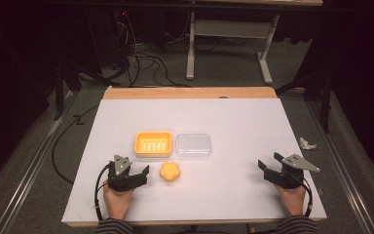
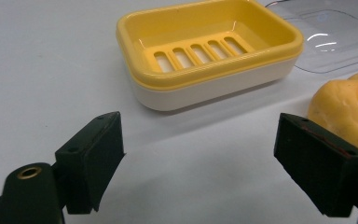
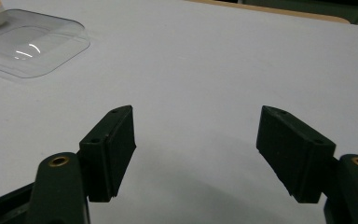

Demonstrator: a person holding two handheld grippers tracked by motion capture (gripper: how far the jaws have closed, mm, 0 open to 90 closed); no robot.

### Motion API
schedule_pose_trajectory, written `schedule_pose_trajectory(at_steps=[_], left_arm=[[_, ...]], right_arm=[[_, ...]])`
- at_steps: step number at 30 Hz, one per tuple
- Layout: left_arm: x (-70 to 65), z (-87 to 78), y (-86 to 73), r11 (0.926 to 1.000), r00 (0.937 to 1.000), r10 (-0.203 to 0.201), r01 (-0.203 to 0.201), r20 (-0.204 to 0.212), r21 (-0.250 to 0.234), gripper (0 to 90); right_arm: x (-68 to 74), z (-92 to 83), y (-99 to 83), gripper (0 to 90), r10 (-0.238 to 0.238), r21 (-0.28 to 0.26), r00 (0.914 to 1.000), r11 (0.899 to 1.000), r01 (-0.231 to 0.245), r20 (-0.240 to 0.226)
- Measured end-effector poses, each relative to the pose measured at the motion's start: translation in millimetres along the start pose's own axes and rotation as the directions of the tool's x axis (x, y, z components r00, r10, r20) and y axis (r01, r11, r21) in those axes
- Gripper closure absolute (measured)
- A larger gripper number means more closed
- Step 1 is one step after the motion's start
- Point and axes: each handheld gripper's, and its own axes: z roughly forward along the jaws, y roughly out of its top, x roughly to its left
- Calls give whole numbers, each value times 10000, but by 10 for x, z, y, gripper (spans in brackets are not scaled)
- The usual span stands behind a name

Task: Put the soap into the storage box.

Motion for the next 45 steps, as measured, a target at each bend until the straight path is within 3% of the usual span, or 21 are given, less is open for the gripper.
schedule_pose_trajectory(at_steps=[24,26,32,45], left_arm=[[24,14,26,9996,9996,-140,134,231,253,184],[19,10,29,9993,9990,-310,302,333,235,184],[-7,30,38,9988,9983,-274,253,521,410,184],[-21,-26,67,9983,9951,-578,574,800,82,179]], right_arm=[[-3,-12,-4,281,98,-111,9999,9999,-97,47],[-4,-9,-3,281,67,-97,10000,9999,-66,47],[-7,-13,-4,281,155,-121,9999,9998,-154,49],[-12,-9,-3,281,147,-84,9999,9999,-146,48]])
